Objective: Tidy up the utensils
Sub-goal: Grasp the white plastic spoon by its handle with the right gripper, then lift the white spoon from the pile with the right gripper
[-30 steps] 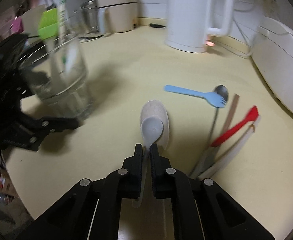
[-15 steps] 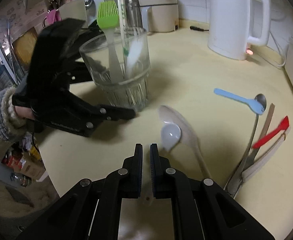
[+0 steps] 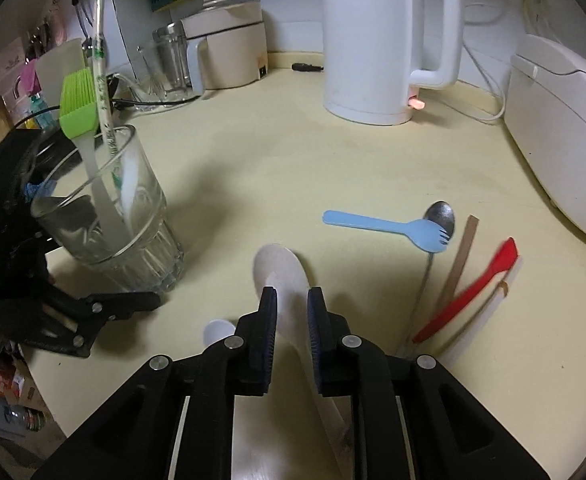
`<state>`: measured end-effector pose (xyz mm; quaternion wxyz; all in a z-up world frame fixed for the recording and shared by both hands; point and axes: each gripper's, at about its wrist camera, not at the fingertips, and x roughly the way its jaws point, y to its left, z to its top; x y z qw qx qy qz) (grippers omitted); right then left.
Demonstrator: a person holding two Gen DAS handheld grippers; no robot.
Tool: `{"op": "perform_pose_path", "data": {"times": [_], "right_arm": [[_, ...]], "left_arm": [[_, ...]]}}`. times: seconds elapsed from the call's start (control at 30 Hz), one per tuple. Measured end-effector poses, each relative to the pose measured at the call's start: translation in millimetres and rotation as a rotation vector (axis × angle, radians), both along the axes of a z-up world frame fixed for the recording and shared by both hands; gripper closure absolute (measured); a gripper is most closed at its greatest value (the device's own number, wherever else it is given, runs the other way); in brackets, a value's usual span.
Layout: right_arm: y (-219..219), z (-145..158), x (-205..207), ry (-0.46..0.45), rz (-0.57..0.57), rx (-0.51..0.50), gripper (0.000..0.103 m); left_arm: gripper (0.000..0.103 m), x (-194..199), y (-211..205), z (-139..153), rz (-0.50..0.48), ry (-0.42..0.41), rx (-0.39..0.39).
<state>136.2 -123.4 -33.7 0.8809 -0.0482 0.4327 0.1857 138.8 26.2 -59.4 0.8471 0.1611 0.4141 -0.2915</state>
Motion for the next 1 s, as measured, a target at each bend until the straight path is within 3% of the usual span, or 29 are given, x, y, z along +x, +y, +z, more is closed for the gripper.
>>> {"op": "perform_pose_path", "data": {"times": [0.23,0.57,0.7,0.77,1.0], "right_arm": [[13.7,-0.9,5.6,-0.008,0.036,-0.05,0.066],[31.3,-14.1,22.0,0.021,0.057,-0.171,0.066],[23.9,-17.6,25.4,0.047,0.031,-0.138,0.066],[16.4,-15.1,24.2,0.036,0.012,-0.121,0.071],[-24.6,-7.1,18.6,0.035,-0.124,-0.05,0.073]], "left_arm": [[0.034,-0.1,0.8,-0.2,0.0,0.001,-0.001],[0.034,-0.8,1.1,-0.1,0.0,-0.003,0.001],[0.034,-0.9,1.0,-0.1,0.0,-0.002,0.001],[0.034,-0.9,1.0,-0.1,0.0,-0.001,0.0],[0.034,-3.2,1.1,-0.1,0.0,-0.003,0.001]]}}
